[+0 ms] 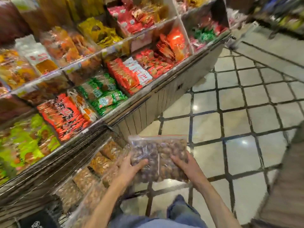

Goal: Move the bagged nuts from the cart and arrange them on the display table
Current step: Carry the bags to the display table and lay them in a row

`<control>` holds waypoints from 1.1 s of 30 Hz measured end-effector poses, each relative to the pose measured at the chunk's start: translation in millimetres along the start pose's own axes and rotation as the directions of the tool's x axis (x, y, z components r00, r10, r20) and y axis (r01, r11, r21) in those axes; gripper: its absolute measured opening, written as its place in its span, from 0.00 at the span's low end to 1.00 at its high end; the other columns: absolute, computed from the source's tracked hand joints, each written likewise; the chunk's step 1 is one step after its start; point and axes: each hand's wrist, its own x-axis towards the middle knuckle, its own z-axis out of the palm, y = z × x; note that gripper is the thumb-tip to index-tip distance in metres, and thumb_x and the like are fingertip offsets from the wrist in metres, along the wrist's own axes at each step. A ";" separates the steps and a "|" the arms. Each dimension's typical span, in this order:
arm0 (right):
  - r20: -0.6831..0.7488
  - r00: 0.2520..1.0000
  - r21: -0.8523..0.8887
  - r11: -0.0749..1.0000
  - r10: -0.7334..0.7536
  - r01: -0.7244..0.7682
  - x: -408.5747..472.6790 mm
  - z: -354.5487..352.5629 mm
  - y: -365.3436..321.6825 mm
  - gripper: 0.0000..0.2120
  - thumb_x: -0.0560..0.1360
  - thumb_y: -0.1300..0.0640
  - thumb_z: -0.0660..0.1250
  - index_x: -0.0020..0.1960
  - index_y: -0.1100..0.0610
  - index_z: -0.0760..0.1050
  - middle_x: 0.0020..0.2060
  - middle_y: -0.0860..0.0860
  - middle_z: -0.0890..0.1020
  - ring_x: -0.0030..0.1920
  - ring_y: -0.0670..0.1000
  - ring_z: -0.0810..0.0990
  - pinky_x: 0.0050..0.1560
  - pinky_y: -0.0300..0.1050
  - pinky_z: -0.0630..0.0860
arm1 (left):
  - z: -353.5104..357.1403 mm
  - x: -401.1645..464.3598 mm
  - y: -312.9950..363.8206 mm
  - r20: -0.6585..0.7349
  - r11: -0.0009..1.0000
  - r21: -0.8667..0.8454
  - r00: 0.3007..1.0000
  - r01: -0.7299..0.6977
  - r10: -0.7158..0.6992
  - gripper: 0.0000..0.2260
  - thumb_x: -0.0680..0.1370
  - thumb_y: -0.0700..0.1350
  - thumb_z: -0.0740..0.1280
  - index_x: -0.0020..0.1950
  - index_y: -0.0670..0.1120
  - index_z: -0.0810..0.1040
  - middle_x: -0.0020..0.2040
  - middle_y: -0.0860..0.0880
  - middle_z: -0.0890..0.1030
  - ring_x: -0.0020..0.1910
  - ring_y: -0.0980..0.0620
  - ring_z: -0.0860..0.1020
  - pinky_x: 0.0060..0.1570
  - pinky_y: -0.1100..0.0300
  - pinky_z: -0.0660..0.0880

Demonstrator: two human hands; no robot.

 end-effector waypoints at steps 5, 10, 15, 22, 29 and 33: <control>-0.113 0.993 0.082 0.996 -0.031 0.040 1.1 -130.9 -8.3 0.22 0.79 0.53 0.75 0.72 0.48 0.76 0.59 0.50 0.88 0.56 0.49 0.88 0.47 0.39 0.84 | 127.8 31.6 59.6 0.087 0.998 0.004 0.994 -0.063 0.062 0.23 0.77 0.49 0.77 0.69 0.55 0.72 0.62 0.54 0.81 0.50 0.64 0.81 0.39 0.76 0.76; -0.253 0.966 0.123 0.989 -0.052 0.086 -6.7 -231.9 -19.6 0.15 0.80 0.54 0.74 0.65 0.46 0.79 0.55 0.49 0.88 0.51 0.46 0.89 0.43 0.36 0.83 | 223.9 63.9 110.2 0.219 0.994 0.017 0.971 -0.104 0.097 0.37 0.66 0.63 0.82 0.71 0.53 0.76 0.62 0.48 0.85 0.55 0.51 0.87 0.46 0.62 0.83; -0.445 0.895 0.181 0.978 -0.017 0.108 -2.1 -316.2 -24.3 0.19 0.77 0.47 0.77 0.66 0.48 0.80 0.53 0.44 0.89 0.53 0.46 0.88 0.54 0.43 0.84 | 312.2 109.7 163.2 0.363 0.987 0.074 0.926 -0.140 0.104 0.29 0.74 0.50 0.79 0.73 0.53 0.75 0.61 0.51 0.87 0.56 0.50 0.87 0.53 0.51 0.85; -0.640 0.768 0.252 0.954 0.037 0.164 26.6 -436.2 -39.2 0.18 0.77 0.48 0.77 0.65 0.48 0.81 0.55 0.47 0.89 0.56 0.49 0.88 0.63 0.53 0.83 | 447.1 191.9 238.2 0.573 0.974 0.091 0.811 -0.209 0.121 0.23 0.77 0.47 0.78 0.71 0.53 0.77 0.57 0.51 0.88 0.52 0.52 0.88 0.45 0.60 0.84; -0.798 0.595 0.296 0.922 0.094 0.251 78.7 -551.0 -83.0 0.22 0.78 0.49 0.77 0.70 0.48 0.77 0.58 0.49 0.88 0.57 0.53 0.88 0.64 0.61 0.82 | 577.3 287.5 338.7 0.736 0.950 0.086 0.662 -0.300 0.143 0.21 0.76 0.48 0.78 0.67 0.57 0.78 0.57 0.53 0.88 0.52 0.55 0.87 0.46 0.63 0.83; -0.850 0.509 0.315 0.907 0.138 0.280 106.3 -612.8 -112.2 0.24 0.76 0.47 0.77 0.69 0.48 0.76 0.56 0.48 0.88 0.55 0.51 0.89 0.63 0.59 0.83 | 646.5 337.8 393.8 0.812 0.942 0.110 0.575 -0.317 0.098 0.22 0.76 0.50 0.78 0.67 0.58 0.77 0.58 0.53 0.87 0.53 0.55 0.87 0.46 0.62 0.84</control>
